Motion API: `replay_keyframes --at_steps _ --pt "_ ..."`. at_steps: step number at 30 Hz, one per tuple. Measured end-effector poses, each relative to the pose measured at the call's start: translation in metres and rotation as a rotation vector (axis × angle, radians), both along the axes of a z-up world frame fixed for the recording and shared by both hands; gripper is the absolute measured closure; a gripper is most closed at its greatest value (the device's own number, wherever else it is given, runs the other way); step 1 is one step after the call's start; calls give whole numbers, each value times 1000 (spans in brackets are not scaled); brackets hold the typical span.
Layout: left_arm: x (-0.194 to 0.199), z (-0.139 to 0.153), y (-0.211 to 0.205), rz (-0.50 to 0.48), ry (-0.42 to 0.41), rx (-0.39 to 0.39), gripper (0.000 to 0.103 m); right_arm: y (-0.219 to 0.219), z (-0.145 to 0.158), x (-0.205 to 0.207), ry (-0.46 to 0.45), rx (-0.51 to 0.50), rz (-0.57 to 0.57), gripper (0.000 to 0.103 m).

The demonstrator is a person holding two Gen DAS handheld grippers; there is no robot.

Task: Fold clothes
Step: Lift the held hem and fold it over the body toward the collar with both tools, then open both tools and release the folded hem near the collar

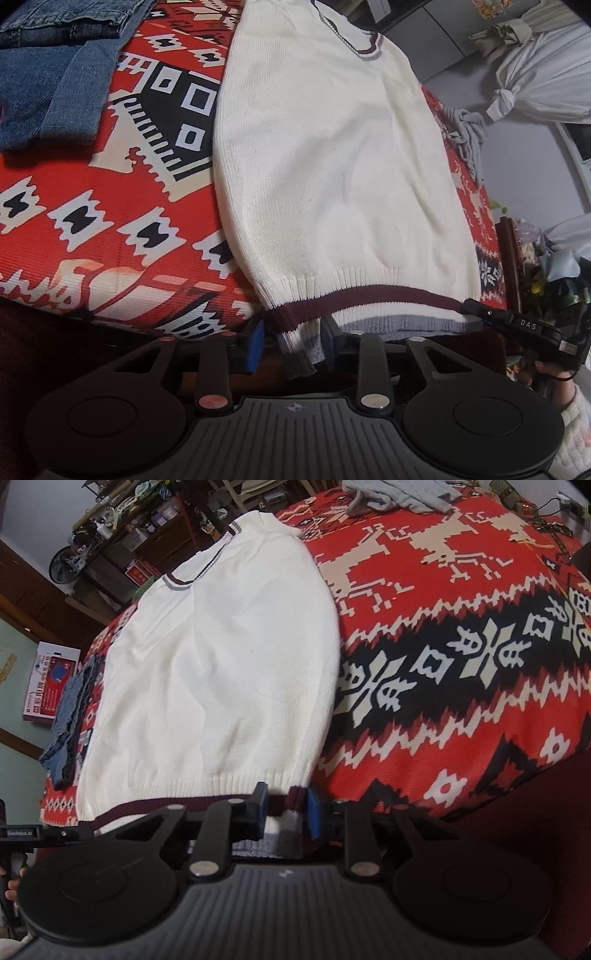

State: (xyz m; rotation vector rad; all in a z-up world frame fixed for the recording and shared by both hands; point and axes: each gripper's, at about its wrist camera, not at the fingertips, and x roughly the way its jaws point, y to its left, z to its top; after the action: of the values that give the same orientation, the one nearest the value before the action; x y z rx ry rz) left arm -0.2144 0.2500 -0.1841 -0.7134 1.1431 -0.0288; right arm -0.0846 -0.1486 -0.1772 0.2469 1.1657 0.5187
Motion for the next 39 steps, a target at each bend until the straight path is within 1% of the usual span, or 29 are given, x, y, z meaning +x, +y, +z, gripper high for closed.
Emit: replay_keyframes --at_steps 1,2,5,7,8,10,11,13,14,15,16,17,19,23,28,29,30,31,32,33,34,37,39 --pt "0 1 -1 1 3 16 97 0 0 -1 -4 -10 -5 95" --pt "0 3 -2 1 4 33 97 1 0 -1 -10 -13 -5 95" --pt "-5 23 -2 -22 -29 117 97 1 5 -3 -40 -33 2 96" --pt "-11 34 6 -15 -36 147 97 -2 15 -5 -73 -58 12 97" --pt "-15 34 13 -5 -21 148 97 -10 20 -6 -76 -63 1 97" --pt "-24 30 27 19 20 144 97 -25 27 -7 -78 -81 -17 97" --pt "-28 25 31 24 45 139 97 -31 26 -8 -66 -90 -26 98" --pt "-32 13 27 3 82 150 97 -46 19 -12 -29 -96 -36 98" --pt "-32 9 25 -7 88 163 97 -48 13 -16 -10 -104 -37 98" --pt "-32 4 23 -16 91 177 97 -46 6 -20 2 -124 -24 98" --pt "-31 0 23 -11 97 175 97 -43 1 -23 4 -145 -13 98" --pt "-30 -3 24 -1 103 167 97 -41 -4 -25 5 -155 -9 97" --pt "-24 -6 21 -21 109 189 97 -35 -10 -24 12 -165 -7 97" --pt "-15 -10 14 -56 115 241 97 -20 -17 -13 21 -216 39 97" --pt "-9 -13 13 -65 114 249 97 -6 -26 -5 24 -251 65 97" --pt "-9 -12 11 -74 111 257 96 -4 -26 -5 22 -258 69 96" --pt "-9 -10 10 -86 109 269 92 -2 -26 -5 20 -265 73 95" --pt "-10 -8 9 -97 107 291 85 0 -24 -6 18 -271 80 93" --pt "-11 -4 9 -99 105 304 82 2 -22 -7 15 -277 86 89" --pt "-14 0 10 -99 101 314 81 2 -19 -8 10 -283 92 84" --pt "-17 4 11 -99 98 324 81 2 -16 -10 4 -288 97 81" --pt "-24 17 14 -94 87 347 78 -3 -1 -13 -12 -281 90 77" --pt "-29 27 17 -81 77 351 75 -9 13 -13 -34 -279 78 72"
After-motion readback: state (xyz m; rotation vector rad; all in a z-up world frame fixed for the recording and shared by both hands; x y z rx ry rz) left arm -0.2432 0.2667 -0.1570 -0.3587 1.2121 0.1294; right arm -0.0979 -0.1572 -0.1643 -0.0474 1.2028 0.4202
